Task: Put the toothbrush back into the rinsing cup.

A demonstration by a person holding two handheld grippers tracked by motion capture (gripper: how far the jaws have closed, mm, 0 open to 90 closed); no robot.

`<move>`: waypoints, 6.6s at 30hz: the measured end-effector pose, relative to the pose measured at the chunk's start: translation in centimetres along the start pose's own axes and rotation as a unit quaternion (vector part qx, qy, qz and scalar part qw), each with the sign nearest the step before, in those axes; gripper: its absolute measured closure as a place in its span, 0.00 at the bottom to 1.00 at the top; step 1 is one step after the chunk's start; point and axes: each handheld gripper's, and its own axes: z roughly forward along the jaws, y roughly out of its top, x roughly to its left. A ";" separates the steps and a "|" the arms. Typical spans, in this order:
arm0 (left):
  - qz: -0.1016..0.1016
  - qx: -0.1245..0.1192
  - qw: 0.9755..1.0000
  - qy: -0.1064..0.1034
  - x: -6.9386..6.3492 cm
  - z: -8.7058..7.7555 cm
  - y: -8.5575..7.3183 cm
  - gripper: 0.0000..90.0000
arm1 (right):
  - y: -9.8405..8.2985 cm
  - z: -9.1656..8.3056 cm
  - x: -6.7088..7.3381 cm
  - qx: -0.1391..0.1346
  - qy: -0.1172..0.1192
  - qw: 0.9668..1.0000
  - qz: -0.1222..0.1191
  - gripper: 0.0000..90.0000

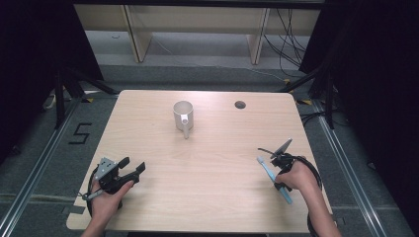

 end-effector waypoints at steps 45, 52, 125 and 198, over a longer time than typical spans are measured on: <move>0.007 0.001 1.000 0.000 -0.1 0.1 0.0 0.31 | 0.0 -2.0 0.5 -0.021 -0.017 0.999 0.025 0.88; 0.003 0.003 1.000 0.000 0.0 0.0 0.0 0.31 | -0.2 -2.4 0.6 -0.040 -0.012 0.999 0.034 0.88; 0.009 0.004 1.000 0.002 -0.2 0.0 0.0 0.32 | -1.8 -3.9 2.4 -0.354 -0.046 0.934 0.031 0.88; -0.006 -0.039 0.999 -0.011 -0.2 -0.7 0.8 0.37 | -0.1 -2.4 7.8 -0.591 -0.028 0.806 0.012 0.88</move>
